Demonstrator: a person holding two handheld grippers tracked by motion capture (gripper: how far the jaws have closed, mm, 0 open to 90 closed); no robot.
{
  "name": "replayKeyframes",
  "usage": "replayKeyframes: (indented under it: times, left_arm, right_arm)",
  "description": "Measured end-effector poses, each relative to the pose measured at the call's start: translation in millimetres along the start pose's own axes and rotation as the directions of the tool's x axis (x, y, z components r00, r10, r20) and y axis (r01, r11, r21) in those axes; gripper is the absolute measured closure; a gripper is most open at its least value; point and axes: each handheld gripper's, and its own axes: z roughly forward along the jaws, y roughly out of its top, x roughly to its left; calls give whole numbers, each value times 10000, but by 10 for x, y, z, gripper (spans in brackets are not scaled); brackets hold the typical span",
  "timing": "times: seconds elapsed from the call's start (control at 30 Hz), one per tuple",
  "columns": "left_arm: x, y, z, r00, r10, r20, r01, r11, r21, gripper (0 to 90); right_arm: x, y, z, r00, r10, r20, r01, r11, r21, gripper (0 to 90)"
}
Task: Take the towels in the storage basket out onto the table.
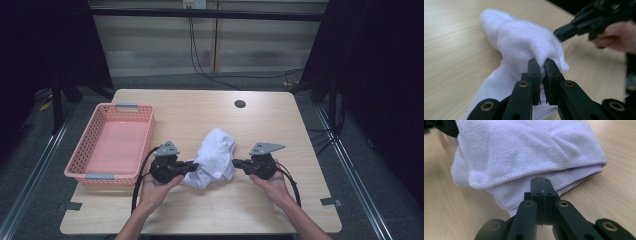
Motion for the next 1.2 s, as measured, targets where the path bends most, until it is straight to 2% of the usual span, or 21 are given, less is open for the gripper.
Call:
replayKeyframes:
  times: [0.03, 0.07, 0.1, 0.13, 0.17, 0.23, 0.27, 0.3, 0.37, 0.43, 0.5, 0.53, 0.6, 0.7, 0.73, 0.8, 0.9, 0.93, 1.07, 1.1, 1.2]
  left_arm:
    - [-9, 25, -2, 9999, 115, -114, -115, 9999, 29, 848]
    - [-14, 40, 0, 9998, 182, -123, -182, 9998, 47, 848]
    - [-6, 67, 10, 9999, 48, 120, -47, 9999, -142, 848]
    - [-6, 67, 10, 9999, 48, 120, -47, 9999, -142, 848]
    - [11, 110, 14, 9996, -87, 257, 95, 9994, -344, 848]
    - [7, 180, 6, 9997, -86, 227, 99, 9983, -567, 848]
    - [11, 210, -5, 9994, -141, 309, 163, 9972, -732, 848]
    - [10, 234, -6, 9990, -174, 402, 208, 9961, -852, 848]
    - [1, 260, 23, 9985, -95, 548, 133, 9975, -691, 847]
    - [-7, 246, 56, 9973, -172, 715, 221, 9974, -686, 847]
    - [-17, 244, 49, 9989, -115, 453, 146, 9975, -697, 847]
    - [-6, 247, 26, 9990, -155, 411, 186, 9971, -744, 847]
    - [45, 253, -53, 9988, -288, 407, 327, 9945, -992, 846]
    - [85, 260, -145, 9998, -186, -8, 184, 9936, -1112, 852]
    - [98, 264, -179, 9997, -248, -61, 238, 9915, -1276, 854]
    - [116, 280, -243, 9994, -304, -134, 282, 9895, -1415, 859]
    - [126, 311, -301, 9978, -128, -648, 46, 9921, -1250, 863]
    - [142, 323, -331, 9974, -213, -687, 120, 9909, -1339, 864]
    - [240, 377, -523, 9928, -542, -1069, 342, 9829, -1809, 865]
    - [264, 389, -581, 9895, -607, -1313, 345, 9806, -1929, 866]
    - [334, 428, -791, 9838, -1023, -1474, 642, 9678, -2433, 868]
  right_arm:
    - [-12, 0, -15, 9999, 93, -134, -94, 9999, -77, 880]
    - [-4, 4, -28, 9989, 220, -421, -229, 9995, -206, 753]
    - [59, 20, -21, 9958, 84, -916, -104, 9997, -223, 653]
    - [59, 20, -21, 9958, 84, -916, -104, 9997, -223, 653]
    - [134, 23, 26, 9938, -15, -1109, 7, 10000, -70, 550]
    - [160, 21, 49, 9931, -87, -1171, 94, 9999, 50, 530]
    - [209, 6, 115, 9947, -296, -980, 338, 9986, 413, 477]
    - [215, -6, 144, 9947, -230, -1002, 284, 9982, 521, 459]
    - [205, -25, 194, 9964, -95, -843, 147, 9981, 605, 406]
    - [202, -13, 245, 9984, -134, -557, 163, 9985, 532, 412]
    - [193, 17, 257, 9989, 46, -459, -38, 9998, 174, 655]
    - [188, 37, 235, 9992, 118, -377, -126, 9997, -195, 697]
    - [155, 60, 156, 9985, 317, -444, -337, 9984, -452, 790]
    - [59, 104, -47, 9964, 780, -322, -811, 9906, -1099, 812]
    - [24, 119, -116, 9965, 832, -84, -836, 9885, -1258, 815]
    - [-69, 146, -235, 9946, 1033, 129, -1003, 9840, -1471, 819]
    - [-189, 186, -390, 9915, 1238, 408, -1147, 9774, -1777, 818]
    - [-223, 200, -439, 9898, 1288, 607, -1160, 9765, -1814, 818]
    - [-407, 253, -647, 9812, 1527, 1183, -1268, 9712, -2018, 820]
    - [-456, 266, -706, 9775, 1623, 1349, -1320, 9689, -2092, 820]
    - [-612, 316, -921, 9639, 1914, 1849, -1442, 9596, -2417, 823]
